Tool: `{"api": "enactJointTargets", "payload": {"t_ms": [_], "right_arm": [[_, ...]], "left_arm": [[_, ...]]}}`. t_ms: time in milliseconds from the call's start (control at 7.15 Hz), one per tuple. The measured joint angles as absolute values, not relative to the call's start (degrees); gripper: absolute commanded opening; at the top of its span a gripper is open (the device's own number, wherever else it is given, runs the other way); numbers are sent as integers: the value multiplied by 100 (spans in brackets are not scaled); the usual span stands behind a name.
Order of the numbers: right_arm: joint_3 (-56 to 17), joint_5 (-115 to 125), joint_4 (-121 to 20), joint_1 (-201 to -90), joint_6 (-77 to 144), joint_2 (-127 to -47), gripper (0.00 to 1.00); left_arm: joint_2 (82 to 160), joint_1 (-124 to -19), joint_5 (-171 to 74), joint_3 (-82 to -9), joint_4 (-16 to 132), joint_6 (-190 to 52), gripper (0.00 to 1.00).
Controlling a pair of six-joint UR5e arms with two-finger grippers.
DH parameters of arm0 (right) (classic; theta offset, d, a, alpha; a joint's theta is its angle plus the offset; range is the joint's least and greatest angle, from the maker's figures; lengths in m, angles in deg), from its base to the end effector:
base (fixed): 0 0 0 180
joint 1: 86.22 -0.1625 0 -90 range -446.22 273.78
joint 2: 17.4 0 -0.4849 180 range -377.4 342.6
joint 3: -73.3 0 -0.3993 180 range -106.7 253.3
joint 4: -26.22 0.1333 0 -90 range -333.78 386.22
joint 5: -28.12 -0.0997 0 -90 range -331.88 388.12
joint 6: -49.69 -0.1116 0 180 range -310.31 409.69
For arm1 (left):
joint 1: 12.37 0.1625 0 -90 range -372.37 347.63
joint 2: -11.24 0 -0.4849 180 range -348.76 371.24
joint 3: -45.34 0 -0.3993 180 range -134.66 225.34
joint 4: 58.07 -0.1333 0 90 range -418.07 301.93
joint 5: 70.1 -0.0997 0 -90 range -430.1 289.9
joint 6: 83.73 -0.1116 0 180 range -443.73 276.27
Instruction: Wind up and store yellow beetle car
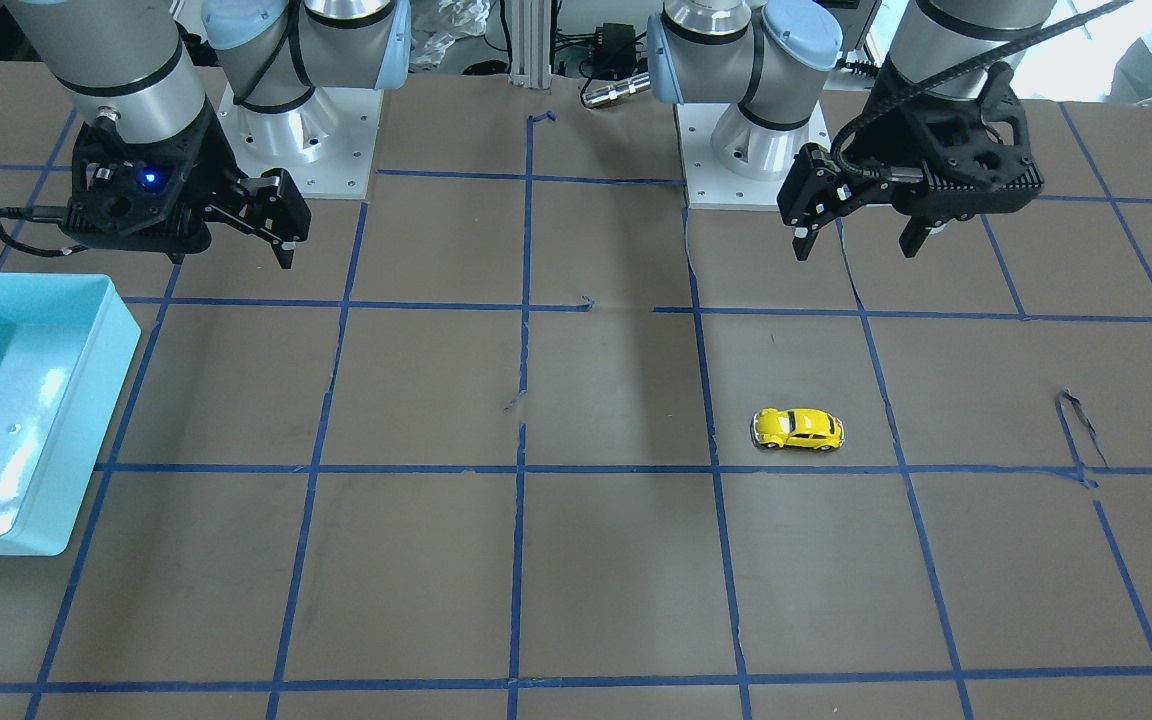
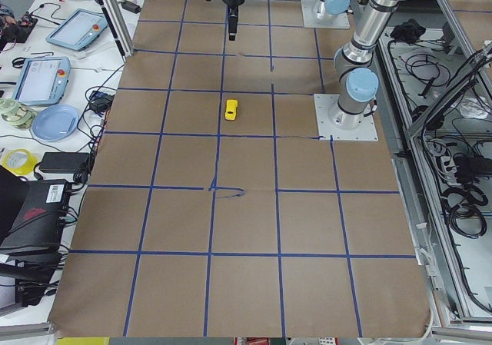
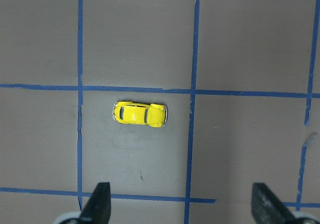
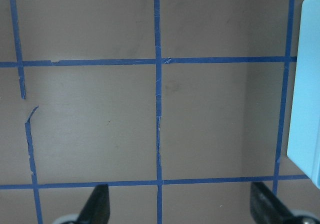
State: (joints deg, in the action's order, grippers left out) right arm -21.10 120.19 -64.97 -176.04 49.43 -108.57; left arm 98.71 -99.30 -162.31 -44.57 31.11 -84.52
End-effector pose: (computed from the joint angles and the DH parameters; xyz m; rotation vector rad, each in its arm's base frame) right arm 0.1277 -0.4848 0.5098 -0.0109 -3.1049 -0.0552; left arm -0.1029 -0.4899 0.5598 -0.0635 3.0991 -0.0910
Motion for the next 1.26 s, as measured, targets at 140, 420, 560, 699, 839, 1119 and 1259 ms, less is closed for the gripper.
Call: {"api": "enactJointTargets", "payload": {"t_ms": [140, 420, 560, 699, 839, 1119, 1259], "right_arm": [[-2109, 12021, -6500, -17604, 4943, -10856, 100], [-2109, 12014, -6497, -17610, 4967, -10852, 100], [-2109, 12011, -6499, -17611, 4982, -10849, 100], [-2110, 12010, -6502, -17613, 4984, -10847, 100], [-2110, 12007, -6507, -17612, 4981, -10846, 100], [-2109, 12005, -6515, -17609, 4980, -10846, 100], [-2110, 12005, -6518, -17607, 4984, -10846, 100]], "left_arm": [[9870, -9934, -16235, -4457, 3113, -8452, 100], [9870, -9937, -16228, -4461, 3118, -8452, 100], [9867, -9940, -16226, -4466, 3126, -8452, 100], [9861, -9944, -16225, -4469, 3127, -8452, 100], [9847, -9945, -16225, -4470, 3127, -8452, 100], [9767, -9952, -16206, -4489, 3145, -8438, 100], [9707, -9954, -16201, -4502, 3156, -8430, 100]]}}
